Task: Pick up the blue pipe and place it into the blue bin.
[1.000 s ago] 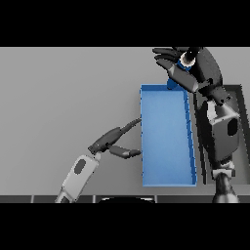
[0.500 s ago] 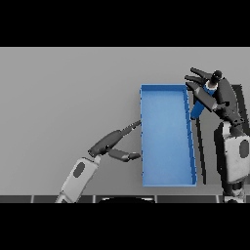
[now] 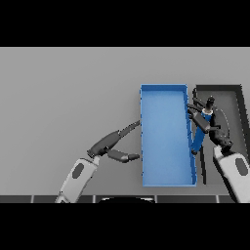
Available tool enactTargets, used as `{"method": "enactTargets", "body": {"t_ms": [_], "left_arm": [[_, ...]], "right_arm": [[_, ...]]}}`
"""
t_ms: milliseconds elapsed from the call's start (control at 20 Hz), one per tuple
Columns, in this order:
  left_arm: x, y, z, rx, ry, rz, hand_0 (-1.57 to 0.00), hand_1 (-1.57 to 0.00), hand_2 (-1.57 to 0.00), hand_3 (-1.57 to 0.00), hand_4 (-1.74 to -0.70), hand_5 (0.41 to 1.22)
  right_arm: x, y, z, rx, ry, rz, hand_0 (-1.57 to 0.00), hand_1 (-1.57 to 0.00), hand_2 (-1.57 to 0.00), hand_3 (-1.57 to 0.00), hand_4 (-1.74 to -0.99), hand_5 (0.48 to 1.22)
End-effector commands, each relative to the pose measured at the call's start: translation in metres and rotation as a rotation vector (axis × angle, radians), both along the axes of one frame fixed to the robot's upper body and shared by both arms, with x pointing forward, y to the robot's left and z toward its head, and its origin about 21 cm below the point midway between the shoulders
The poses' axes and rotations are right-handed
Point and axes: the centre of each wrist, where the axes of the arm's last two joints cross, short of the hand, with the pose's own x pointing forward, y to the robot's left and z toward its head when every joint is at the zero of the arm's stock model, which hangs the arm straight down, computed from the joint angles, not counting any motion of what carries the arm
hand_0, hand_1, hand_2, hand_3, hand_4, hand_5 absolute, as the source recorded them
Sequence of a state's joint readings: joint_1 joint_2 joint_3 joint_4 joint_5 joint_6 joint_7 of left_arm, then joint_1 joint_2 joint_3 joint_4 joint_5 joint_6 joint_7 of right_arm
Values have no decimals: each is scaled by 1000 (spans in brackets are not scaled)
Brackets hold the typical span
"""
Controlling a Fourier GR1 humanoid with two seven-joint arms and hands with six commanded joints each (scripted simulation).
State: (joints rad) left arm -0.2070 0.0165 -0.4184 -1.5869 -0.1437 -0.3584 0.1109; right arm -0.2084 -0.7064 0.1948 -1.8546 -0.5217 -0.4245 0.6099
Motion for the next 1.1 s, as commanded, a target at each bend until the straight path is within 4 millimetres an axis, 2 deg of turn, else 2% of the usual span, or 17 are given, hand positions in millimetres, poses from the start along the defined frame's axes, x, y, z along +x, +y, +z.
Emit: {"method": "enactTargets", "body": {"t_ms": [0, 100, 150, 200, 250, 350, 400, 500, 550, 700, 800, 1050], "left_arm": [[1, -2, 1, 5, 2, 1, 1, 1, 1, 1, -886, 420], [-2, -3, -3, -1, 7, 4, 1, 1, 1, 1, -883, 421], [-2, -4, -4, 8, 8, 3, 1, 1, 1, 1, -883, 421], [-1, -4, -5, 11, 3, 3, 1, 1, 1, 1, -882, 421], [-3, -3, -5, 5, 0, -4, 1, 1, 1, 1, -881, 422], [-2, -3, -3, 13, 2, 2, 1, 1, 1, 1, -878, 425], [-1, -2, -1, 12, 1, 5, 1, 1, 1, 1, -878, 427], [-2, -3, -1, 7, 2, -1, 1, 1, 1, 1, -879, 430], [-3, -3, -1, 6, 4, 4, 1, 1, 1, 1, -881, 429], [-5, -2, 1, -8, 0, -3, 1, 1, 1, 1, -886, 428], [-5, -3, 1, 7, 3, 2, 1, 1, 1, 1, -885, 426], [-4, -3, 2, 2, -1, 4, 1, 1, 1, 1, -887, 429]], "right_arm": [[-2, 2, -6, -20, 30, -10, -1571, -1571, -1571, -1127, -1741, 1221], [-4, 4, -9, -65, 33, -44, -1571, -1571, -1571, -908, -1741, 1221], [0, 9, -13, -74, 35, -63, -1571, -1548, -1571, -847, -1741, 1221], [1, 9, -17, -83, 30, -75, -1465, -1336, -1339, -788, -1678, 1221], [3, 7, -18, -106, 50, -82, -1172, -1069, -1071, -630, -1592, 1221], [7, 7, -24, -139, 76, -69, -750, -684, -685, -403, -1413, 1221], [7, 8, -25, -176, 92, -28, -599, -547, -548, -322, -1337, 1221], [7, 12, -30, -231, 154, 46, -383, -350, -350, -206, -1219, 1137], [6, 8, -37, -254, 243, 53, -306, -279, -280, -164, -1175, 1084], [3, -1, -43, -309, 358, 77, -156, -143, -143, -84, -1083, 934], [5, 2, -46, -360, 432, 107, -100, -91, -91, -53, -1071, 868], [6, 7, -42, -422, 468, 145, -32, -29, -29, -17, -1038, 734]]}}
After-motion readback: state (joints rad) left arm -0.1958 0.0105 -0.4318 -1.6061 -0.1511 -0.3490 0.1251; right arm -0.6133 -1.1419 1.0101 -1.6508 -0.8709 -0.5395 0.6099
